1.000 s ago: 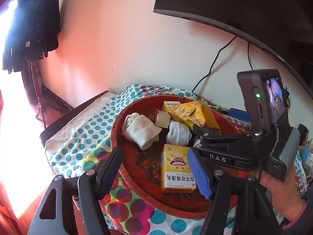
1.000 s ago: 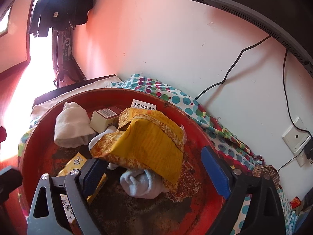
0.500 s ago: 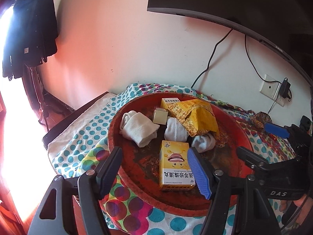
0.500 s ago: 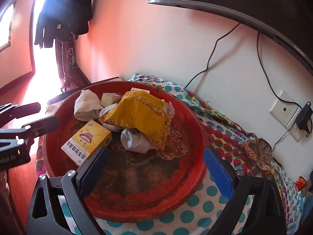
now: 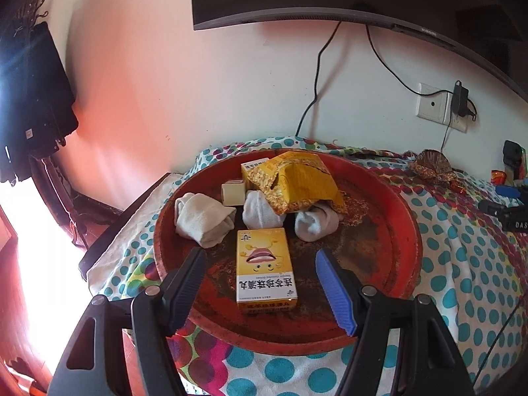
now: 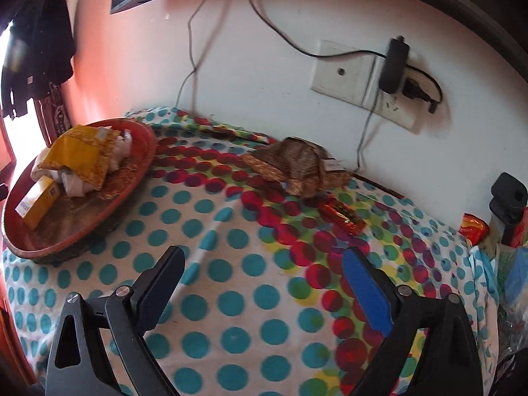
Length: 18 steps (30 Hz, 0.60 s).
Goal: Organize objects
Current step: 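Move the right tool to the red candy bar and grasp it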
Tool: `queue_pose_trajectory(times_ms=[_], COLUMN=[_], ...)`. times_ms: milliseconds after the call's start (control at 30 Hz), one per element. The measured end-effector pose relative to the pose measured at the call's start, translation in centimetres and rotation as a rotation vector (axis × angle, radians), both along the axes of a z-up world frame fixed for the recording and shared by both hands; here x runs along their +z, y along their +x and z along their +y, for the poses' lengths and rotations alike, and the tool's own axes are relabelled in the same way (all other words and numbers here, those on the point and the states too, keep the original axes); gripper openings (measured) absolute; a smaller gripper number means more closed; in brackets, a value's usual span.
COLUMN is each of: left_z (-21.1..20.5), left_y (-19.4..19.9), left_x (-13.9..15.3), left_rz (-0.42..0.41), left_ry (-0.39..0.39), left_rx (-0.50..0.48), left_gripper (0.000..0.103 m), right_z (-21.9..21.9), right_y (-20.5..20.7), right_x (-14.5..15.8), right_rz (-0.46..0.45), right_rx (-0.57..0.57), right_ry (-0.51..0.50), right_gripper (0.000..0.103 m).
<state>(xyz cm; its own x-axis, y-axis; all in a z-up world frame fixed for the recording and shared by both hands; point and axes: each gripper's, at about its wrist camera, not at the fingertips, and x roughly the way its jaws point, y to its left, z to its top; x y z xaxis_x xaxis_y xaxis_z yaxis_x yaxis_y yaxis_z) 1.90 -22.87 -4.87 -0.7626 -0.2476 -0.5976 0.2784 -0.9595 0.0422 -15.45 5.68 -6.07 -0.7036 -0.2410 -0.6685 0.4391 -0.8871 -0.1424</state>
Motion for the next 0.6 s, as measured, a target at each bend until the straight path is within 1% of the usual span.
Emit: queue_pose_trajectory(times_ms=[33,100,167,233,300,433,533,600], left_z=[0.4,1.0,1.7,2.8,3.7,6.0,7.6,8.6], left_y=[-0.1,-0.3,-0.6,-0.7,-0.9,-2.4,-3.9,-4.9], left_x=[0.0,-0.2,-0.5,-0.7,-0.7,-0.8,-0.2,0.2], left_rz=[0.002,0.001,-0.012,-0.019,-0.024,-0.071,-0.080,-0.087], left_ry=[0.006,0.018,0.039,0.019,0.011,0.037,0.096,0.097], left_rx=[-0.017,-0.032,-0.046,-0.053,-0.069,-0.142,-0.207,-0.231], left_gripper=[0.070,0.070,0.070,0.070,0.070,0.070,0.070,0.071], right_z=[0.3,1.0,1.0,0.3,-0.3,-1.3,-2.0,-2.1], right_y=[-0.6,-2.1,-3.6,-5.3,-6.9,-10.0,-12.1,-13.4], right_x=[-0.2,-0.6,-1.3,-2.3,-3.0,-4.3,-5.2,-5.7], right_rz=[-0.003,-0.019,-0.034,-0.041,-0.058,-0.084,-0.105,-0.114], right_rx=[-0.010,-0.026,-0.030,-0.028,-0.022,-0.004,0.027,0.043], right_ry=[-0.001,-0.013,-0.017,0.001,0.001,-0.002,0.000,-0.002], right_gripper=[0.092,0.085,0.083,0.082,0.075,0.074,0.074,0.068])
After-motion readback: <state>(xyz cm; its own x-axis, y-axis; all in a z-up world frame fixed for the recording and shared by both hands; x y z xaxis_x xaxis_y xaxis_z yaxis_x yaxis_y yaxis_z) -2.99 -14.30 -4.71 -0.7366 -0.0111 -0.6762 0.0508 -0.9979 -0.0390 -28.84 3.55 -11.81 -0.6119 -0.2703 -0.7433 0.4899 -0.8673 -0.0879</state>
